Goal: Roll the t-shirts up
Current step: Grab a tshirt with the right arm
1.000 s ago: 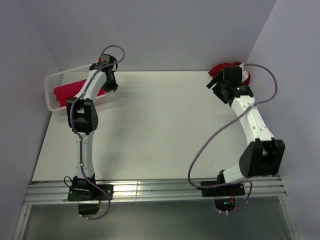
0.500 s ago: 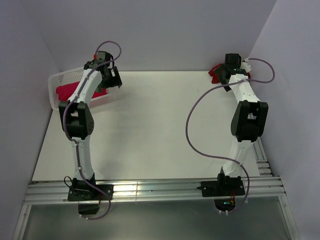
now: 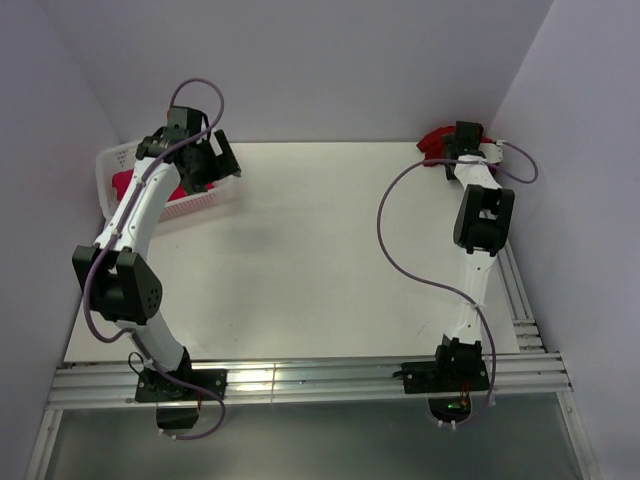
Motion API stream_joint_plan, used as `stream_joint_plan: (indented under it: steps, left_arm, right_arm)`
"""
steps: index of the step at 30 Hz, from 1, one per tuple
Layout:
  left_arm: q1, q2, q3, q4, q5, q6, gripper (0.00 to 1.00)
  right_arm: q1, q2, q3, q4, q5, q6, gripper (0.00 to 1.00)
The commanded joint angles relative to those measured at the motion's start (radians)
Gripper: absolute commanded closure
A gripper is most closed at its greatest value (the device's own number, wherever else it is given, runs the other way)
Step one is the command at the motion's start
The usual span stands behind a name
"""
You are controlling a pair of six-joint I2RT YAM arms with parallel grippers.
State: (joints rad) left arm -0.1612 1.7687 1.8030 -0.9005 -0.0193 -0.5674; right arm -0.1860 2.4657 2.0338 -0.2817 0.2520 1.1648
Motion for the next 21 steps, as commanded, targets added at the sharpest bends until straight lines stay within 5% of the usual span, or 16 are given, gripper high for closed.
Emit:
stream_joint_plan:
  steps: [1, 3, 5, 9, 13, 21]
  left_arm:
    - [-0.015, -0.090, -0.091, 0.081, 0.065, -0.043, 0.01]
    - [-0.015, -0.123, -0.122, 0.086, 0.050, -0.046, 0.00]
    - [-0.015, -0.138, -0.123, 0.078, 0.050, -0.043, 0.00]
    - [-0.017, -0.146, -0.123, 0.063, 0.039, -0.055, 0.00]
    - [-0.017, -0.135, -0.114, 0.058, 0.132, -0.089, 0.00]
    - [-0.072, -0.115, -0.110, 0.077, 0.199, -0.123, 0.00]
  right_arm:
    - [-0.015, 0.099, 0.129, 0.090, 0.030, 0.136, 0.06]
    - [-0.017, 0.165, 0.198, 0.120, 0.038, 0.154, 0.19]
    - [-0.023, 0.211, 0.282, 0.148, 0.015, 0.185, 0.53]
    - [-0.026, 0.245, 0.296, 0.228, -0.072, 0.227, 0.99]
    - [0.000, 0.124, 0.209, 0.306, -0.244, 0.087, 1.00]
    - [0.178, -0.494, -0.237, 0.290, -0.580, -0.134, 1.00]
